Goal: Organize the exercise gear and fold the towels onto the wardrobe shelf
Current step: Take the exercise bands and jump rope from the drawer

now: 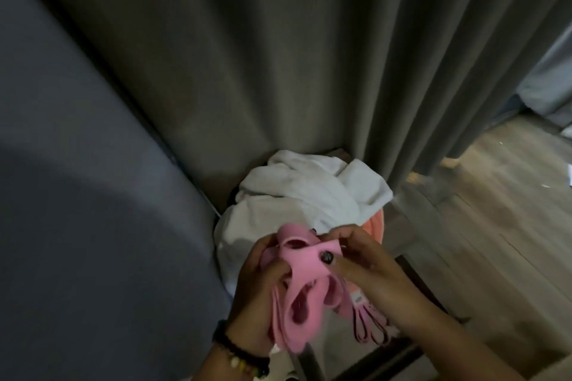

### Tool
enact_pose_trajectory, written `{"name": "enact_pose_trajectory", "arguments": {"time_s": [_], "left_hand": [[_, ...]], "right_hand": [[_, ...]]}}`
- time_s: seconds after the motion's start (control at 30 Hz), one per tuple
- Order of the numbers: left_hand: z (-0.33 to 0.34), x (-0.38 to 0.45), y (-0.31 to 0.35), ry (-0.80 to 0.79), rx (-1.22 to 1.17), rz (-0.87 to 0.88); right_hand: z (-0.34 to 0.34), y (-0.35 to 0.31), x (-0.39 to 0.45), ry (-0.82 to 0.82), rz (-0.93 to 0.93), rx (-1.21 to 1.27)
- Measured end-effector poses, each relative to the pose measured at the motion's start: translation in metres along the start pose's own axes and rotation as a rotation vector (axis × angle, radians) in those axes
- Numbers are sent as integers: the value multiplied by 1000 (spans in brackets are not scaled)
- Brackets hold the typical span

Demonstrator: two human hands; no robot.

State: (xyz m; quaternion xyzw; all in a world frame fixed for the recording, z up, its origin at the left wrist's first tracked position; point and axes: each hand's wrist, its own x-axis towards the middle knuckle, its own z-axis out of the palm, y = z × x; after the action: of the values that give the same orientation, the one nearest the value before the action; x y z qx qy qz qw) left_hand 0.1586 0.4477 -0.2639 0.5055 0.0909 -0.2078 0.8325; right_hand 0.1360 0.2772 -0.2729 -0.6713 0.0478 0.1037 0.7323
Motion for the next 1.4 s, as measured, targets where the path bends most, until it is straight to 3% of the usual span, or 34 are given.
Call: {"name": "enact_pose_trajectory", "arguments": {"time_s": [0.13,0.27,0.4,0.57,0.73,0.9,1.03,1.2,1.4], "left_hand": [[8,-5,15,42,-198,95],[23,-21,17,248,-138,279],[31,-42,15,335,-65,410],[20,-77,4,467,-2,358],[-1,-117,-18,698,12,285],[-18,-164,-33,701,47,232],[-32,-204,-40,738,122,172],[-54,-238,-51,863,22,314],[-59,-256,-40,1053,-225,488]], "right_hand": [[1,-23,28,-224,120,26],[0,-43,41,-435,205,36],[-1,-61,43,-560,244,27],[12,-57,41,-622,246,69],[46,-44,34,-751,290,147],[79,-41,17,-844,190,106],[96,-51,0,-894,33,-93],[121,-57,-41,-1072,-160,-416],[161,-41,-82,-1145,-206,-364]]}}
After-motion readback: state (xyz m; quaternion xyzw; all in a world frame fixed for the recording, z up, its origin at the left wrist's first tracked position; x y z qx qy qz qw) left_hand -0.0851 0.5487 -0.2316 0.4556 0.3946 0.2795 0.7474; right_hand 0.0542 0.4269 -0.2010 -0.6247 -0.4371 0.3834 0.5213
